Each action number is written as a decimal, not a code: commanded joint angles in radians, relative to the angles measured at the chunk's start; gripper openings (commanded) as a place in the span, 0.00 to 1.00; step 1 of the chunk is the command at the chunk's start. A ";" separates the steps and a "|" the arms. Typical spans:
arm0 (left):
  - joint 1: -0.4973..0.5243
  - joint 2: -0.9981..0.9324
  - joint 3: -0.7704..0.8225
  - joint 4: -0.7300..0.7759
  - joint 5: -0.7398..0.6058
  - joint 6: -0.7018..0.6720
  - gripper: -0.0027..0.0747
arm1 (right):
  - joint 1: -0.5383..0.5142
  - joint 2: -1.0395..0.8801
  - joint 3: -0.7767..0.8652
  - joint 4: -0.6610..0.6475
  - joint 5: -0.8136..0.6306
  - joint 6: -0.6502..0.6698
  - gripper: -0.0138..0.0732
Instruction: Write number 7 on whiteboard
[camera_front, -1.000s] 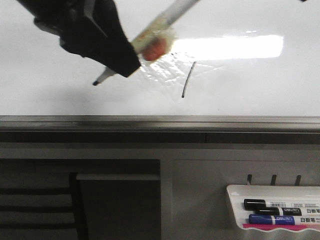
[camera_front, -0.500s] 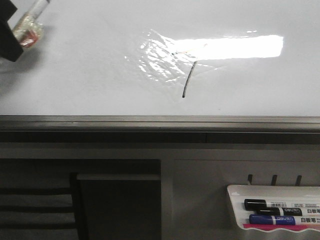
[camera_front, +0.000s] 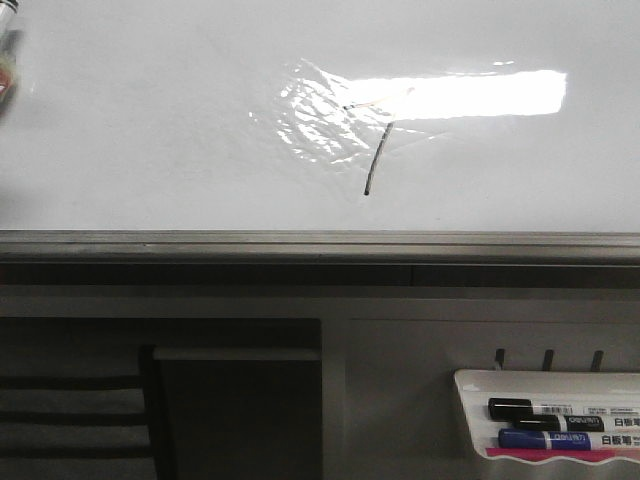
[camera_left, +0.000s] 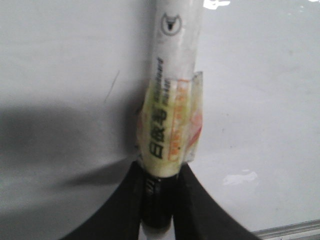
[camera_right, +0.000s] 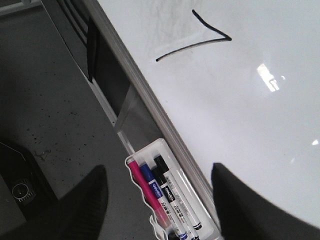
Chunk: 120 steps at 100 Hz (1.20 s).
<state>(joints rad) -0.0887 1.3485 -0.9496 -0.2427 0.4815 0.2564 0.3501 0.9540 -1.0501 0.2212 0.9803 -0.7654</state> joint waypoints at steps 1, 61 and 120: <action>0.002 -0.009 -0.024 -0.015 -0.064 -0.010 0.01 | -0.007 -0.009 -0.027 0.006 -0.059 -0.001 0.63; 0.002 0.026 -0.024 -0.032 -0.081 -0.009 0.32 | -0.007 -0.009 -0.027 0.008 -0.059 0.005 0.63; 0.002 -0.328 -0.030 -0.032 0.121 -0.009 0.44 | -0.208 -0.092 -0.022 -0.100 -0.004 0.586 0.41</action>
<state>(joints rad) -0.0887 1.1151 -0.9561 -0.2605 0.6127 0.2564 0.1817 0.8914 -1.0483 0.1305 1.0249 -0.2179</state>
